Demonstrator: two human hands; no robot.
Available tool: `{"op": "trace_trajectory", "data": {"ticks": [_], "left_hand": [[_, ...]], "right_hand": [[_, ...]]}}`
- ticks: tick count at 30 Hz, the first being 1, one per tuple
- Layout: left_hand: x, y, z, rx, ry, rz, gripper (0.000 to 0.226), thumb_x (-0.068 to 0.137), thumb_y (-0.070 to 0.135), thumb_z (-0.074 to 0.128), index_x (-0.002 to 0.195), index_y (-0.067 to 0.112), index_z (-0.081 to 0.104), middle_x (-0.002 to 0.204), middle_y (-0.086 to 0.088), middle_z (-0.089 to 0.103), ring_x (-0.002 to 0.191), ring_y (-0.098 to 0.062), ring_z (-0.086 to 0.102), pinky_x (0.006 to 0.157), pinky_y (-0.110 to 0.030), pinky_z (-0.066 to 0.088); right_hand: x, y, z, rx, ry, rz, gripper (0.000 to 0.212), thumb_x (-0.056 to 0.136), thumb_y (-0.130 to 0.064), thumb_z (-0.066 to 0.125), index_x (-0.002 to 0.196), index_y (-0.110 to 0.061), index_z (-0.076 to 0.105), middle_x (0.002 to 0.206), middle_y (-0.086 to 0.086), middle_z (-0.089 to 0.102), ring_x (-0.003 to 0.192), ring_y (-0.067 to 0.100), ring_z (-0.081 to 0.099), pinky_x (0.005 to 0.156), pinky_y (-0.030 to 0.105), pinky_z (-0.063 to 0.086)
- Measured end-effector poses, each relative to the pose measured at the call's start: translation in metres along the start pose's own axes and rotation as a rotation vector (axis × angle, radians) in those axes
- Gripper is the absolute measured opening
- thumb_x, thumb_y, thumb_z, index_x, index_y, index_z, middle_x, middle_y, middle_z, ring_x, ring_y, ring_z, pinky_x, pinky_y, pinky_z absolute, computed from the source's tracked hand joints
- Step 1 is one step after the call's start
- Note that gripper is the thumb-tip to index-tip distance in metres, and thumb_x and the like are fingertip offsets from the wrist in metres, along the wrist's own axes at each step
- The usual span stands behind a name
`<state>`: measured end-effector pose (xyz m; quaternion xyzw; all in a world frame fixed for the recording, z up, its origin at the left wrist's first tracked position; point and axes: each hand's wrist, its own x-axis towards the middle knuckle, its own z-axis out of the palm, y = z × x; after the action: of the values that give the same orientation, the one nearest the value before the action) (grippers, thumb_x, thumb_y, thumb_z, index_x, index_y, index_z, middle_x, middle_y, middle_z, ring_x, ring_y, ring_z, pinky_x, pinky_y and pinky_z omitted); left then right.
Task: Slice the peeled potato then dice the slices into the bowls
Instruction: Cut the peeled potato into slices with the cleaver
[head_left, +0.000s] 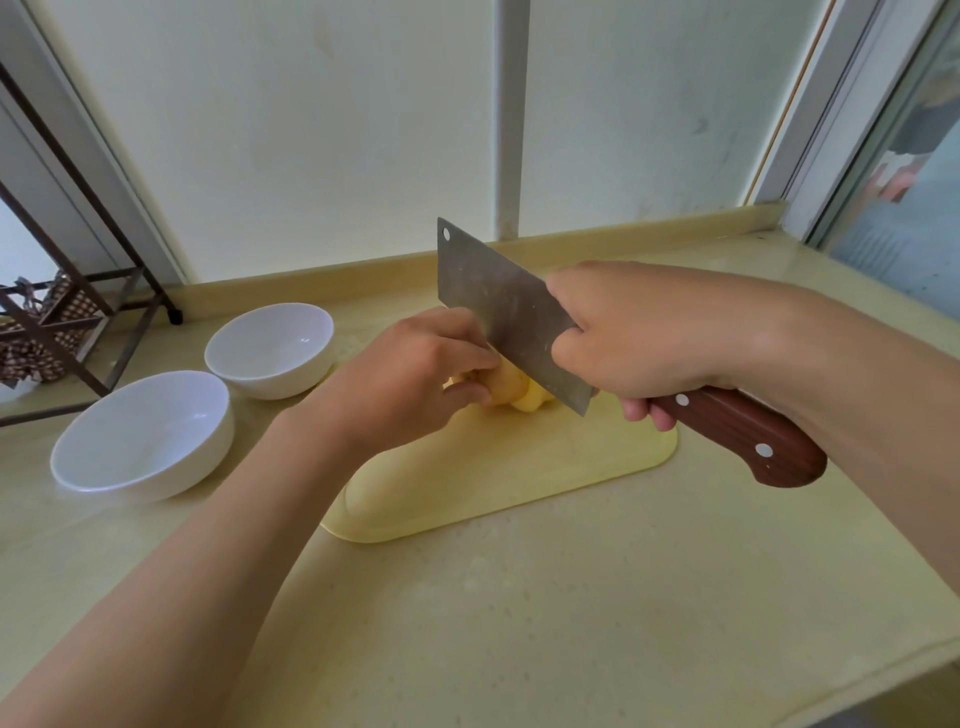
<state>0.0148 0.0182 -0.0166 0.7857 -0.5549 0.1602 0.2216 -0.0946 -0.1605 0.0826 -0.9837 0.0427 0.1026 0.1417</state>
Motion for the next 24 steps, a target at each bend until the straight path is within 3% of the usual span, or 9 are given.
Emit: {"op": "trace_trajectory", "data": {"ticks": [8, 24], "left_hand": [[0.001, 0.000, -0.006, -0.030, -0.030, -0.003, 0.024, 0.075, 0.001, 0.080, 0.098, 0.007, 0.077, 0.089, -0.006, 0.064, 0.077, -0.022, 0.062, 0.064, -0.038, 0.054], [-0.001, -0.002, -0.004, -0.084, 0.014, -0.074, 0.024, 0.074, 0.003, 0.081, 0.097, 0.009, 0.079, 0.086, -0.003, 0.066, 0.076, -0.020, 0.065, 0.066, -0.040, 0.055]], "right_hand": [[0.002, -0.006, -0.002, -0.010, -0.020, 0.005, 0.018, 0.097, -0.009, 0.039, 0.102, 0.001, 0.054, 0.051, 0.011, 0.064, 0.039, 0.025, 0.059, 0.038, 0.022, 0.042], [0.010, -0.013, 0.002, -0.007, -0.050, 0.005, 0.014, 0.097, -0.008, 0.038, 0.097, 0.000, 0.050, 0.050, 0.010, 0.061, 0.037, 0.025, 0.054, 0.037, 0.021, 0.041]]}}
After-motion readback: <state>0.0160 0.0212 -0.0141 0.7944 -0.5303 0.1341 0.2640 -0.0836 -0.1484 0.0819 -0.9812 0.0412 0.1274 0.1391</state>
